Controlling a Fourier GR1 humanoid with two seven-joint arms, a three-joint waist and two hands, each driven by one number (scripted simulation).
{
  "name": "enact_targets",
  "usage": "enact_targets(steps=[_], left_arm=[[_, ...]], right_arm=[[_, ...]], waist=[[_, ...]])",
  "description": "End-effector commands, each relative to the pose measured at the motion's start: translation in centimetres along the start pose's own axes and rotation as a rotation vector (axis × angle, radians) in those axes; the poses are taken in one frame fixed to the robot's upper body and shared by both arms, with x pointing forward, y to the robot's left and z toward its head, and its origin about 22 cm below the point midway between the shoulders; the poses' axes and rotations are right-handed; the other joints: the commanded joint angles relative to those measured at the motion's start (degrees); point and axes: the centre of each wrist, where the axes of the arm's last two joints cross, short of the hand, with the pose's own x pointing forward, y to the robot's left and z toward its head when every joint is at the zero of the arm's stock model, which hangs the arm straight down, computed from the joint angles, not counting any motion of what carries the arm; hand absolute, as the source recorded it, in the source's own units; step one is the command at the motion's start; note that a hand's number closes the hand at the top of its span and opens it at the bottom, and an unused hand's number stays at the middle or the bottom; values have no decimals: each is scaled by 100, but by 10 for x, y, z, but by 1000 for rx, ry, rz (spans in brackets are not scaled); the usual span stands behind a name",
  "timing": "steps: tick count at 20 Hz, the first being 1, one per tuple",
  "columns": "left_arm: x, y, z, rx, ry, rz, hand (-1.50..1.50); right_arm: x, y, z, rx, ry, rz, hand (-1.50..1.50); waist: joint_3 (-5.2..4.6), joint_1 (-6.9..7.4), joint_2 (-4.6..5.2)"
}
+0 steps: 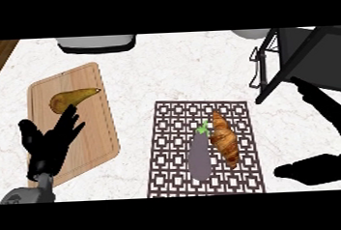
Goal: Pick the croissant from the placemat and place it in the tiered shelf
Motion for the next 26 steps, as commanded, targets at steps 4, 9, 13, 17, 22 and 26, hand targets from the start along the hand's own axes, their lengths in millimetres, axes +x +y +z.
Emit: enact_targets(steps=[4,9,13,17,22,26], left_arm=[[-21,-12,-1,-32,79,-3,0],[-7,-1,-8,-20,79,2,0],[-23,-7,1,-6,102,-1,0],[-4,1,-3,-11,104,1,0],[-15,16,-2,-7,82,0,0],[-12,-5,-3,6,91,11,0]], right_arm=[[36,34,-35,-32,161,104,-150],[53,64,-34,54,190,185,-150],[60,71,-38,80,221,229,-150],[63,96,-41,50,276,224,-150],[40,113,-56,7,301,273,-150],[60,121,-46,16,295,270,-150]], waist=[[-62,73,75],[-57,-31,52],[-57,-56,44],[-56,-78,35],[-55,-81,51],[-54,-83,37]])
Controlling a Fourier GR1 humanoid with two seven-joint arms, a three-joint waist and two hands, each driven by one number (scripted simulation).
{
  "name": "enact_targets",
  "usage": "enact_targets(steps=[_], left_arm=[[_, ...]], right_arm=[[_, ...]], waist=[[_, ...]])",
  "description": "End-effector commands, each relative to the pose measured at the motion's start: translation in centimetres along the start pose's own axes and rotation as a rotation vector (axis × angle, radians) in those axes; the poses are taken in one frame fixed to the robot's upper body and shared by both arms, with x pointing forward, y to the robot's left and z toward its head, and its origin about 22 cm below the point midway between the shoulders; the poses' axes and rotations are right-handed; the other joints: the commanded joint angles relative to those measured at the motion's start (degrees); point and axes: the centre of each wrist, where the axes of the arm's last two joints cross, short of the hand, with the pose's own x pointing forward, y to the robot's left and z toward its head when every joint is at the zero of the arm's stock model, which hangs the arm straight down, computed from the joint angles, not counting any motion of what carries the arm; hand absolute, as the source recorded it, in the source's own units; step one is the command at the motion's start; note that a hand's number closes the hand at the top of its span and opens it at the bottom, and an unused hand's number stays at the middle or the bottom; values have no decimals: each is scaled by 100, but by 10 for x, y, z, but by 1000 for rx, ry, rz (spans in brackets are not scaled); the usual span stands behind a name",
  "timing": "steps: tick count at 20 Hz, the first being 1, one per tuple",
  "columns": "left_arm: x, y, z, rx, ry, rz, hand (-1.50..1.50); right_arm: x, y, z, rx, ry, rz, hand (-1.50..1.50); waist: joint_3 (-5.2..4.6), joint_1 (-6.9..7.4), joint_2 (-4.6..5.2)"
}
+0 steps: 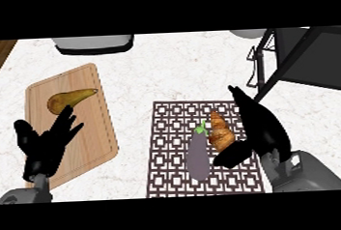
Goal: Pick the croissant from the placemat and place it in the tiered shelf
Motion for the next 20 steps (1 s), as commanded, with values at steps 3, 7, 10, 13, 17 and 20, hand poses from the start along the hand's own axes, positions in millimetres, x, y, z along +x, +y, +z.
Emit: enact_targets(steps=[3,7,10,13,17,20], left_arm=[[-21,-5,-6,3,82,22,0],[-7,-12,-5,-32,77,10,0],[-12,0,4,-7,92,-1,0],[-7,-7,2,-19,79,-5,0],[-8,-12,-18,6,89,-2,0],[-24,-14,-3,5,84,8,0]], right_arm=[[-6,20,-14,-5,128,24,-150],[4,35,-19,-6,140,36,-150],[2,44,-23,-35,178,67,-150],[-12,33,-26,-59,184,82,-150],[-17,47,-32,-65,154,97,-150],[-20,50,-39,-78,143,63,-150]], waist=[[-62,-12,64],[-60,13,56],[-61,32,52],[-60,-7,48],[-61,-37,59],[-60,-14,52]])
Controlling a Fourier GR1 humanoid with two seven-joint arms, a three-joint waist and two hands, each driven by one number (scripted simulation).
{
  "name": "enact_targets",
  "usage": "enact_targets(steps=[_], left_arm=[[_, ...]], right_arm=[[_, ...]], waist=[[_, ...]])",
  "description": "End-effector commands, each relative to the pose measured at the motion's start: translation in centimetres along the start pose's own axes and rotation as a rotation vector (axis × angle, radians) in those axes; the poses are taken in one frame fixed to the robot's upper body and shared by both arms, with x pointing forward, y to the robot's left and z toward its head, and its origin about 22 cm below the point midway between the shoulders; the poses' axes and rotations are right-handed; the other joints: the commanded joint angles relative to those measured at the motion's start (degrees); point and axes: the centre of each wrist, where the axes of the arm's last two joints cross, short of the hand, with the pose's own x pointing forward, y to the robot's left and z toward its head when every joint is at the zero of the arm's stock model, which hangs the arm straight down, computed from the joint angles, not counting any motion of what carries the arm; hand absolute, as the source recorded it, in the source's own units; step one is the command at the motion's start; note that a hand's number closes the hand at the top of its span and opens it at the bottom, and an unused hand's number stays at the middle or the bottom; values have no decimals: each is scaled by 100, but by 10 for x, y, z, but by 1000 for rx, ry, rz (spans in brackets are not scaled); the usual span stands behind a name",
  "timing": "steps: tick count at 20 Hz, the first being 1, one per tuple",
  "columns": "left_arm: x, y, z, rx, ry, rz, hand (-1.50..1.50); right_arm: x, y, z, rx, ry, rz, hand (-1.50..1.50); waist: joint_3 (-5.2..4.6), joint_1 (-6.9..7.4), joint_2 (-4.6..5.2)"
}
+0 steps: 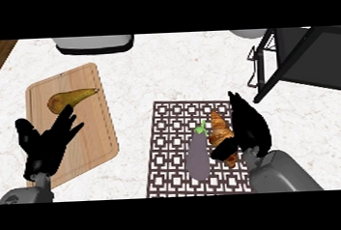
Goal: Pick the croissant from the placemat and place it in the tiered shelf
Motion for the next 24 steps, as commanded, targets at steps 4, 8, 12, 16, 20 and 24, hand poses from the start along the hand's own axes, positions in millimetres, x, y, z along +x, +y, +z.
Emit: enact_targets(steps=[4,8,12,16,20,24], left_arm=[[-10,-6,2,-31,91,-1,0],[-18,-14,-4,-24,70,-1,0],[-8,-2,0,-12,64,6,0],[-18,-2,-11,-19,88,-8,0],[-14,-22,1,-6,81,6,0],[-21,-5,-2,-21,89,10,0]], right_arm=[[13,7,-19,4,6,-33,-150],[-3,25,-19,-17,-13,-30,-150],[4,43,-19,203,-84,133,150],[12,49,-19,168,-164,89,150],[7,44,-9,144,-209,48,150],[-7,9,-15,153,-225,16,150]], waist=[[-62,14,51],[-63,-16,49],[-62,41,67],[-64,-15,65],[-62,-17,44],[-64,-47,43]])
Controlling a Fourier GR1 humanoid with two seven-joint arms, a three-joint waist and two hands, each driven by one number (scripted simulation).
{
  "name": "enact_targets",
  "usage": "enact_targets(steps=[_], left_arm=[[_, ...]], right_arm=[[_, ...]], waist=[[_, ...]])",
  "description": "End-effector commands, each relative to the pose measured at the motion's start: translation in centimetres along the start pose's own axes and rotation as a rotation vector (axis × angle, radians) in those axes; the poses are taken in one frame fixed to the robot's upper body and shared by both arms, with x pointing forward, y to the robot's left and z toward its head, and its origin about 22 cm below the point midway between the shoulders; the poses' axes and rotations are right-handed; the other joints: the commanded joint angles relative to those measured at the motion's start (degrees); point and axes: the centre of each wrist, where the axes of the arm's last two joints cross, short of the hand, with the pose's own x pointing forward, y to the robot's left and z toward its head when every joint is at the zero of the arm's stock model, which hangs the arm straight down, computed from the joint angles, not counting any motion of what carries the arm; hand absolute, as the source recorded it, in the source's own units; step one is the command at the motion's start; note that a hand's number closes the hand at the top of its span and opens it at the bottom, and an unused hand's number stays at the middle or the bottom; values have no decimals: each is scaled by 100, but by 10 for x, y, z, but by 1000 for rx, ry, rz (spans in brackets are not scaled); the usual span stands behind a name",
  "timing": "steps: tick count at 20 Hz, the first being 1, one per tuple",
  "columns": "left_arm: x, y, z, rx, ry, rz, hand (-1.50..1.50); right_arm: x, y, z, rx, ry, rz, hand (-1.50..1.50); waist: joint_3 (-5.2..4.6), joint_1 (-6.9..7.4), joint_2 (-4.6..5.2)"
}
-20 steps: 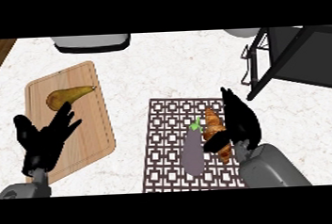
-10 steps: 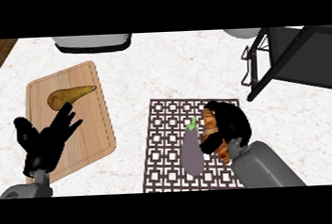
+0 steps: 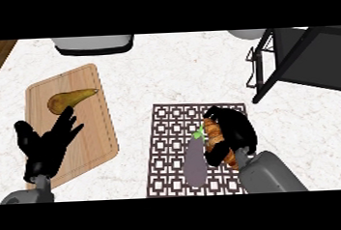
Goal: Pick the croissant from the placemat and place it in the tiered shelf
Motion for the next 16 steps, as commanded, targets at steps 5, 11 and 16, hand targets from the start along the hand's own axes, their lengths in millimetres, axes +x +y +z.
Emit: enact_targets(steps=[5,11,16], left_arm=[[-4,-3,-14,8,78,0,0],[-16,15,-6,27,95,-5,0],[-16,5,-2,10,91,10,0]], right_arm=[[-46,-46,32,19,-62,-36,150],[-10,-95,81,-220,-182,-88,150],[12,-137,136,-453,-214,-129,150]], waist=[[-32,-66,82],[-39,-132,59],[-46,-160,36]])
